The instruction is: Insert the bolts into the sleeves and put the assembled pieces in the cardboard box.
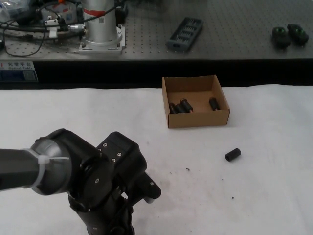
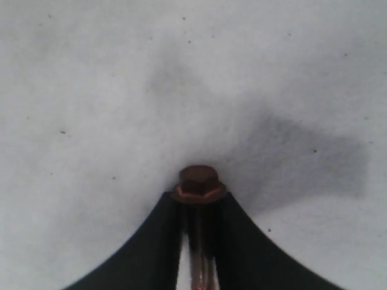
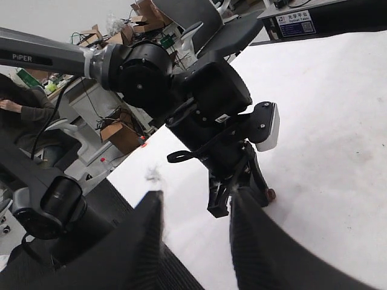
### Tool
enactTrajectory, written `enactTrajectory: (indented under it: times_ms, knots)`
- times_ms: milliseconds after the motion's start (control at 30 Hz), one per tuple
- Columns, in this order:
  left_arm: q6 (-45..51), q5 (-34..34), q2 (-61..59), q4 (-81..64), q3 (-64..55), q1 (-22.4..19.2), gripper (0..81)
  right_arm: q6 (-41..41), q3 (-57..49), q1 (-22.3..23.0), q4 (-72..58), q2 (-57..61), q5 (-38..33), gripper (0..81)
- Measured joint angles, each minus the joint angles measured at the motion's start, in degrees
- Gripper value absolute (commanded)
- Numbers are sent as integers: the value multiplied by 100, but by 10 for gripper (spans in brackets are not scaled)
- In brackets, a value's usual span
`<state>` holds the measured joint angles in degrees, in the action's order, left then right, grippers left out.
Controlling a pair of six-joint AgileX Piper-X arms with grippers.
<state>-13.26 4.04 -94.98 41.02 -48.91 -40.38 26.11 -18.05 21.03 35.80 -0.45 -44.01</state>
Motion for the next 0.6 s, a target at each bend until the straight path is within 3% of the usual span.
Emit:
enactTrajectory:
  times_ms: [333, 600]
  knots:
    - [245, -7, 0, 0, -14, 0, 6, 0, 0, 0, 0, 0, 144, 286]
    - [1559, -44, 1172, 0, -14, 0, 6, 0, 0, 0, 0, 0, 719, 286]
